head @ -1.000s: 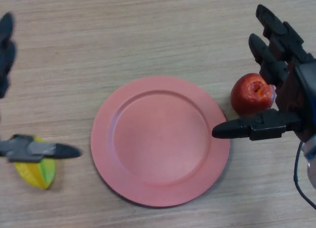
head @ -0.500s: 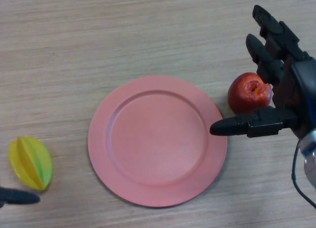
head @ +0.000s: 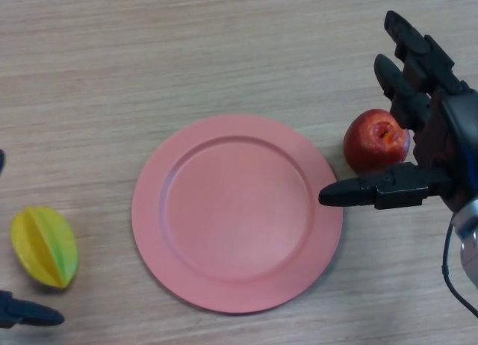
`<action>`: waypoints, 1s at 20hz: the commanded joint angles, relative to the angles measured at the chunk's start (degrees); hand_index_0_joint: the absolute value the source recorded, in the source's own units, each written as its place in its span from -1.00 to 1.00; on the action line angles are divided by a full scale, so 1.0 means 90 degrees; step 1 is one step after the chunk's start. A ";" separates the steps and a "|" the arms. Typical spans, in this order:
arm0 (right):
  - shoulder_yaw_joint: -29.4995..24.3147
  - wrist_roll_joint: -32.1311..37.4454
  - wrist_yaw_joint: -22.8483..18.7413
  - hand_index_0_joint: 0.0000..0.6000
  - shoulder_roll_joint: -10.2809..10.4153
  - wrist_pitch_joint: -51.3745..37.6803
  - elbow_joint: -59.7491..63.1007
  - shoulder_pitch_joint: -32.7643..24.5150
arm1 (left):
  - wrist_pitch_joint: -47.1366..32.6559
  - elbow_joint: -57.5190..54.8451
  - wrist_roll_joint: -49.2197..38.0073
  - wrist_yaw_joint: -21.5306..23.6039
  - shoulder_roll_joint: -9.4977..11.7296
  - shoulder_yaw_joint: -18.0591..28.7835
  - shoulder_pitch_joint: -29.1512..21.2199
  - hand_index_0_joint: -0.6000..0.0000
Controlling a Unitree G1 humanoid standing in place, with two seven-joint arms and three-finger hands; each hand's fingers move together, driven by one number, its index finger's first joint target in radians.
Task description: Pick up the yellow starfruit and place it on the plate
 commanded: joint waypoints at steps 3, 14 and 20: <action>-0.0261 0.0177 -0.0188 -1.00 -0.0103 -0.0803 -0.0384 -0.0153 | -0.0621 0.0090 0.0178 0.0828 0.0567 0.0238 -0.0253 1.00; -0.0424 0.0269 -0.0221 -1.00 -0.0181 -0.0884 -0.0330 -0.0114 | -0.0653 0.0989 0.0460 0.1372 0.0719 -0.0508 -0.0753 0.00; -0.0460 0.0339 -0.0266 -1.00 -0.0218 -0.0837 -0.0315 -0.0163 | -0.0927 0.1249 0.1054 0.1740 0.0808 -0.0661 -0.0720 -1.00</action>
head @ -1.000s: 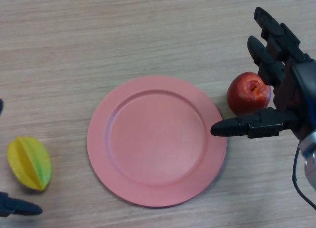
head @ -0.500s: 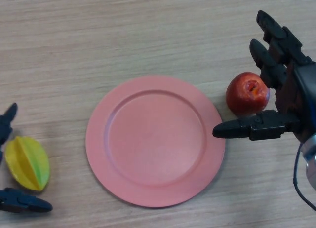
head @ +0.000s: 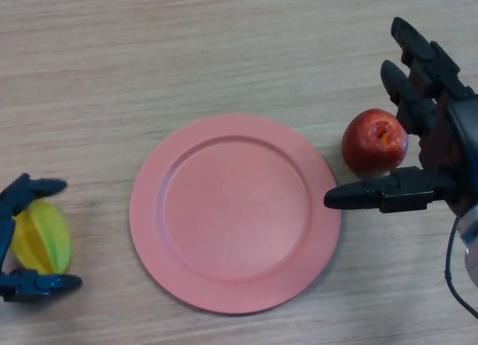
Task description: Pick up the yellow starfruit and place it on the plate
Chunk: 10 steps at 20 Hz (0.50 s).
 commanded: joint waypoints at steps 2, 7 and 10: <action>-0.0382 0.0262 -0.0208 -1.00 -0.0154 -0.0850 -0.0284 -0.0267 | -0.0531 -0.0363 0.0246 0.0287 0.0417 0.0371 -0.0015 -1.00; -0.0377 0.0296 -0.0197 -1.00 -0.0142 -0.0813 -0.0295 -0.0287 | -0.0451 -0.1008 -0.0073 -0.0013 0.0448 0.0671 0.0008 -1.00; -0.0378 0.0326 -0.0228 -1.00 -0.0140 -0.0795 -0.0332 -0.0305 | -0.0114 -0.2080 -0.0730 -0.0721 0.0371 0.0978 -0.0026 -1.00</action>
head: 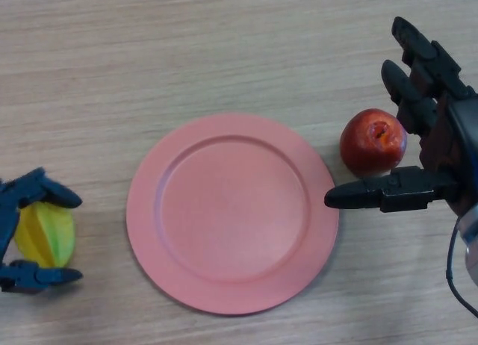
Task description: Pick up the yellow starfruit and place it on the plate
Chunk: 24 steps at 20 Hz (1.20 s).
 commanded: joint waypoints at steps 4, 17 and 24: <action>-0.0370 0.0256 -0.0210 -1.00 -0.0140 -0.0810 -0.0373 -0.0294 | -0.0012 -0.1418 0.0107 0.0752 0.0076 0.0268 -0.0512 -1.00; -0.0477 0.0274 -0.0240 -1.00 -0.0196 -0.0826 -0.0401 -0.0265 | 0.0911 -0.1309 -0.0269 -0.0288 -0.0974 -0.1894 -0.0993 -1.00; -0.0485 0.0290 -0.0318 -1.00 -0.0189 -0.0779 -0.0489 -0.0212 | 0.0969 -0.1027 0.0458 0.0198 -0.1035 -0.2066 -0.1182 1.00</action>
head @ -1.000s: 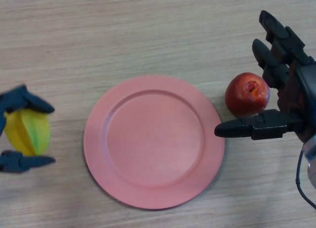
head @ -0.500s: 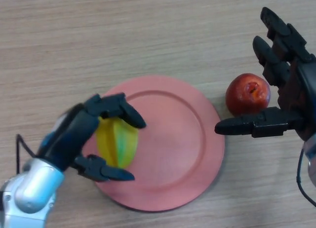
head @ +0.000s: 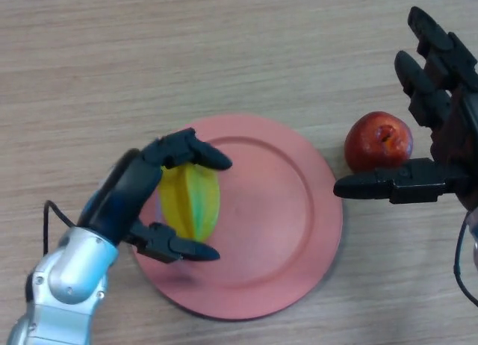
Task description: Pick up the yellow starfruit and place it on the plate
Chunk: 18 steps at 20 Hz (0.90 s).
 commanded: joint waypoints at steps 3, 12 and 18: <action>-0.0269 0.0189 -0.0217 -1.00 -0.0133 -0.0697 -0.0540 -0.0107 | -0.0688 -0.0500 0.0341 0.0626 0.0014 0.0128 -0.0207 1.00; -0.0272 0.0096 -0.0130 -1.00 -0.0136 -0.0549 -0.0703 -0.0043 | 0.0250 -0.2317 -0.1467 0.0712 0.0082 0.0764 -0.0281 1.00; -0.0161 0.0093 -0.0133 -1.00 -0.0096 -0.0648 -0.0539 -0.0090 | 0.0884 -0.2917 -0.4132 0.1067 0.0630 0.2088 -0.0110 1.00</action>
